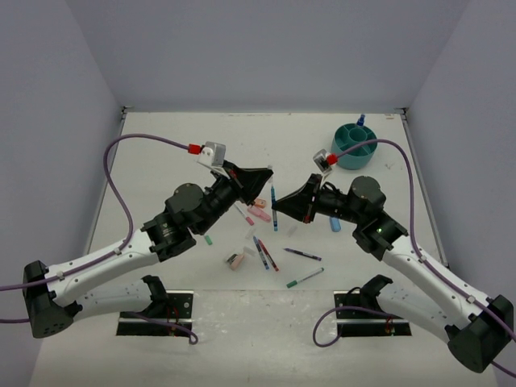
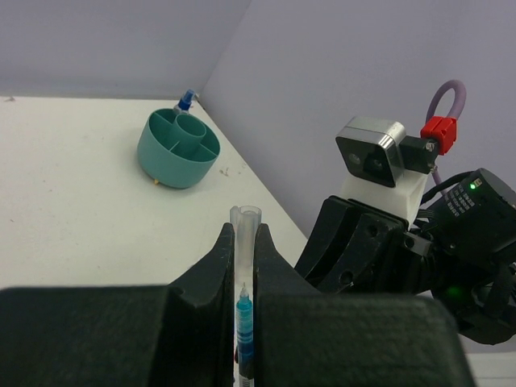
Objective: Sort the stationery into containers
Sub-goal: Close the pen cap on the pen.
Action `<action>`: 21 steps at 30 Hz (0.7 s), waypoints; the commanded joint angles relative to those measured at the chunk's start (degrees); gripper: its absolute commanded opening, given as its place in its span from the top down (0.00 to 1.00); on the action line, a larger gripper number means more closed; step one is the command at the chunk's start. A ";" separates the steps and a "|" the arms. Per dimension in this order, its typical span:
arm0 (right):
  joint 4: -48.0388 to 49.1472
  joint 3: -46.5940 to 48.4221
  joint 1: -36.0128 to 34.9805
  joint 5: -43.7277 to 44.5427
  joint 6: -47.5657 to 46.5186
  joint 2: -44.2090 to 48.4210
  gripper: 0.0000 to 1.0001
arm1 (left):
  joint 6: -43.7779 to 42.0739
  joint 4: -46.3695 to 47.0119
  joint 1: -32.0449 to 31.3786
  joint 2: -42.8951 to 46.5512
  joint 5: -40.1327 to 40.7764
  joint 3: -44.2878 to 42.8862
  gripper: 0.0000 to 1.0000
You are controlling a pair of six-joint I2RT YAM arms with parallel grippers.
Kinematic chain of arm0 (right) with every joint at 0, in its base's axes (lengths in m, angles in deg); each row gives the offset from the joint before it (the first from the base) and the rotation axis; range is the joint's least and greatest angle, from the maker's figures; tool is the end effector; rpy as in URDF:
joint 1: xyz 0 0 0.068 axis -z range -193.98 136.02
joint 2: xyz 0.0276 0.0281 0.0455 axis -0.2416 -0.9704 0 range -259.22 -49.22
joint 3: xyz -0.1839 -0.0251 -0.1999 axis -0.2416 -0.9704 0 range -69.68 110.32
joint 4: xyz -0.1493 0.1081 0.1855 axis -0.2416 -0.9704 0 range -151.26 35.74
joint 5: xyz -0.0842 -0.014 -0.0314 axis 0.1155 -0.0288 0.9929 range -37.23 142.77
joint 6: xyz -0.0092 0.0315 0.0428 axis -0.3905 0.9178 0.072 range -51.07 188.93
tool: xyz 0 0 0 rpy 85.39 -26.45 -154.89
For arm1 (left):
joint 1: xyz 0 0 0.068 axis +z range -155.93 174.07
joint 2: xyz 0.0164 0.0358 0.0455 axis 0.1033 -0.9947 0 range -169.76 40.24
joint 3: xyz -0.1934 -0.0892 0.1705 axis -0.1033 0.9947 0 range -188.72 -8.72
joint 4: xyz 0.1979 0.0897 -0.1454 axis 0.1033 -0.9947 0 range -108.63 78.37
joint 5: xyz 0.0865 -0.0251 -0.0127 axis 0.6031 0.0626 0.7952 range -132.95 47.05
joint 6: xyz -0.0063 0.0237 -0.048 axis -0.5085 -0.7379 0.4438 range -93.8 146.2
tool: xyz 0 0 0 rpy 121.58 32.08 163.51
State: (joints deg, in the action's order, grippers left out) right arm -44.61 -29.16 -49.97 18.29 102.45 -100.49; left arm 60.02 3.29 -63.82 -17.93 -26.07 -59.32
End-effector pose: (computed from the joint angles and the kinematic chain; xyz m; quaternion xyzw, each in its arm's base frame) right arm 0.1581 0.1398 0.3307 -0.2222 0.6772 0.5551 0.4289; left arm 0.1356 -0.1967 0.3788 0.0283 0.6618 -0.4655 0.5870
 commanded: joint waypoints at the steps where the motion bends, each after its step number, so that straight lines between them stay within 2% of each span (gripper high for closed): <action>1: 1.69 3.25 -0.22 -0.85 0.23 0.20 1.00 | 0.01 3.54 -0.12 -0.48 0.25 0.42 1.00; 21: 0.11 5.99 -0.13 4.53 1.03 0.03 1.00 | 2.74 3.98 -0.20 -1.68 -1.86 1.75 1.00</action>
State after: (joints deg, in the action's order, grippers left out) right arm -46.13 -27.06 -49.97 20.38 102.76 -100.55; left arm 62.15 5.17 -63.82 -19.82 -27.20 -58.51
